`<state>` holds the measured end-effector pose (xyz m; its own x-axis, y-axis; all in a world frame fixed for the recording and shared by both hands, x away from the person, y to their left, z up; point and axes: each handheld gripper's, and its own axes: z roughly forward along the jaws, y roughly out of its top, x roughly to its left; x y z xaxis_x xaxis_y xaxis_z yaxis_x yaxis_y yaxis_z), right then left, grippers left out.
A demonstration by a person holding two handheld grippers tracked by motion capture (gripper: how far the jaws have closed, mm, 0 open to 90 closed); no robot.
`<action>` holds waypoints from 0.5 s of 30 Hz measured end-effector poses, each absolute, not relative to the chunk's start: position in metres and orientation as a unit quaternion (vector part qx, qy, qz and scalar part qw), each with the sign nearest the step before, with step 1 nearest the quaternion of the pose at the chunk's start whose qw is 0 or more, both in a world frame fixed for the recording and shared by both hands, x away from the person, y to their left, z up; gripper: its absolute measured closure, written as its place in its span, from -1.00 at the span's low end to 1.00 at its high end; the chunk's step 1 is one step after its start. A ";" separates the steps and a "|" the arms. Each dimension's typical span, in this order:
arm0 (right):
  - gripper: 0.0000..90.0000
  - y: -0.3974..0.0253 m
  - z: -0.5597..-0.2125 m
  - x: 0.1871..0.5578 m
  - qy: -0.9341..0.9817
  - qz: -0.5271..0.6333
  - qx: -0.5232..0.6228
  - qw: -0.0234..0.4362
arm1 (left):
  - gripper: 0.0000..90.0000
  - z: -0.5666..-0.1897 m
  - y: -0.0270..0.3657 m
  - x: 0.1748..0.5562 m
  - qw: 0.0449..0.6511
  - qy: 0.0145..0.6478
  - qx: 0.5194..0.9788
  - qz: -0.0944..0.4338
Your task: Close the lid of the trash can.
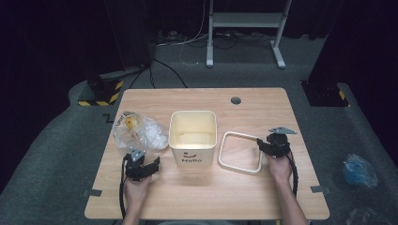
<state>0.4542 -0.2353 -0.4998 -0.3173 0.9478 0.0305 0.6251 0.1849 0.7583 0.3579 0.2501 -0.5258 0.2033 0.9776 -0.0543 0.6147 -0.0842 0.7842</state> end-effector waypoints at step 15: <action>0.43 -0.230 -0.518 0.467 0.742 0.328 0.525 0.256 | -0.34 -0.526 0.249 0.358 0.347 0.577 0.694 0.256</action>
